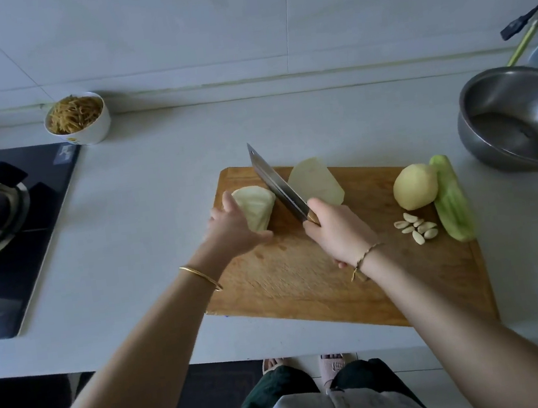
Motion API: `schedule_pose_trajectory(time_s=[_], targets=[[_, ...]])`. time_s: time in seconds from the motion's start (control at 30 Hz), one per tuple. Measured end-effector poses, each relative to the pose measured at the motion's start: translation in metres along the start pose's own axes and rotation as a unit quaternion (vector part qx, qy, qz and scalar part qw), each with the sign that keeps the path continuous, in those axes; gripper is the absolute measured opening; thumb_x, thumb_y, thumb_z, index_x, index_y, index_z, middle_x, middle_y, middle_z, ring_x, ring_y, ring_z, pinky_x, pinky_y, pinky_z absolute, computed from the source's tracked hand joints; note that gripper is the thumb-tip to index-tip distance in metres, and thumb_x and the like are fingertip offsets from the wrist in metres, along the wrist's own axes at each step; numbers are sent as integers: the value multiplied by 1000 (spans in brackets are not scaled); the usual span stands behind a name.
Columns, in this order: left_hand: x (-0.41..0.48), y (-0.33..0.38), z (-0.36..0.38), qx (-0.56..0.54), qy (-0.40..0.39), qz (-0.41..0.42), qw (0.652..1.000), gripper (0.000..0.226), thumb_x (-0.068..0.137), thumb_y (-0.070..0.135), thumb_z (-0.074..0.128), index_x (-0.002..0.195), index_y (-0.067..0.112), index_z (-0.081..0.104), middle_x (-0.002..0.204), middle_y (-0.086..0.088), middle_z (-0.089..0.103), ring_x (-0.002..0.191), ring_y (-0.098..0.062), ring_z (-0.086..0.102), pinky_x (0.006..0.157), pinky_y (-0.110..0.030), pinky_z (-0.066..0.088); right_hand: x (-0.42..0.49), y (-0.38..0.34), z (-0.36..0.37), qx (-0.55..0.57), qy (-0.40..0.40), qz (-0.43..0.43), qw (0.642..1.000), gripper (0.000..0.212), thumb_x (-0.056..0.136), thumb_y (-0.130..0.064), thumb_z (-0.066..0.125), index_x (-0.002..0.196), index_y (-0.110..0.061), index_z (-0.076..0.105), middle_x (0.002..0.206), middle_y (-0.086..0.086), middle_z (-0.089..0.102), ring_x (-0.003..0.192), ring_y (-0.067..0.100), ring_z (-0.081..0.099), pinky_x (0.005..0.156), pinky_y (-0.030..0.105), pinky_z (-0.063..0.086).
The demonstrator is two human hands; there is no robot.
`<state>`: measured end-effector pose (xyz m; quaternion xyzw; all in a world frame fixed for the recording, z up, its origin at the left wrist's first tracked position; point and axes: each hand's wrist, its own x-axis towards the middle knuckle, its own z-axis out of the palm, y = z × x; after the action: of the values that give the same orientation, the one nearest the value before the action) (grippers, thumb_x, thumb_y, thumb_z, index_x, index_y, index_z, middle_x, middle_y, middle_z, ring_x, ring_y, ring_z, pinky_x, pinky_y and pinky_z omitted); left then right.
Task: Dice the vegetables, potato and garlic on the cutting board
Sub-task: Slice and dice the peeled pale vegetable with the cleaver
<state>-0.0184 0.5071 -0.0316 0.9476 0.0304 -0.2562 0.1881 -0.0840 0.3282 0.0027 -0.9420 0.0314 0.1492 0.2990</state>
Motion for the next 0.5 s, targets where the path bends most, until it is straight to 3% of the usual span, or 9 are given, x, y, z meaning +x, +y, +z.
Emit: schedule_pose_trajectory(time_s=[0.1,0.2,0.4,0.5], targets=[[-4,11,16,6,60,-32,998,120,69,47,80,148,15,-4,140,-19,26,129,-35,32,99,-43,43,5,0,-1,-28,-17,3,999,19,98,-21,41,82,-13,35,75,10,54,41,19,43,40,28,33],[-4,13,23,22,95,-31,995,106,74,28,79,146,12,4,135,-21,29,124,-36,35,89,-40,47,0,7,-2,-21,-26,0,999,19,98,-21,41,82,-12,35,70,8,52,34,18,44,35,26,32],[8,-2,9,44,77,38,995,92,74,10,74,142,16,14,129,-18,32,120,-35,35,91,-42,46,-15,14,1,15,-42,5,999,18,99,-23,41,85,-13,37,71,6,53,36,20,49,33,25,39],[15,-4,-2,63,39,62,995,97,71,19,80,143,18,15,129,-16,33,120,-35,37,93,-44,47,-18,15,-1,59,-44,18,997,21,99,-23,41,80,-17,35,63,5,50,30,16,46,32,22,35]])
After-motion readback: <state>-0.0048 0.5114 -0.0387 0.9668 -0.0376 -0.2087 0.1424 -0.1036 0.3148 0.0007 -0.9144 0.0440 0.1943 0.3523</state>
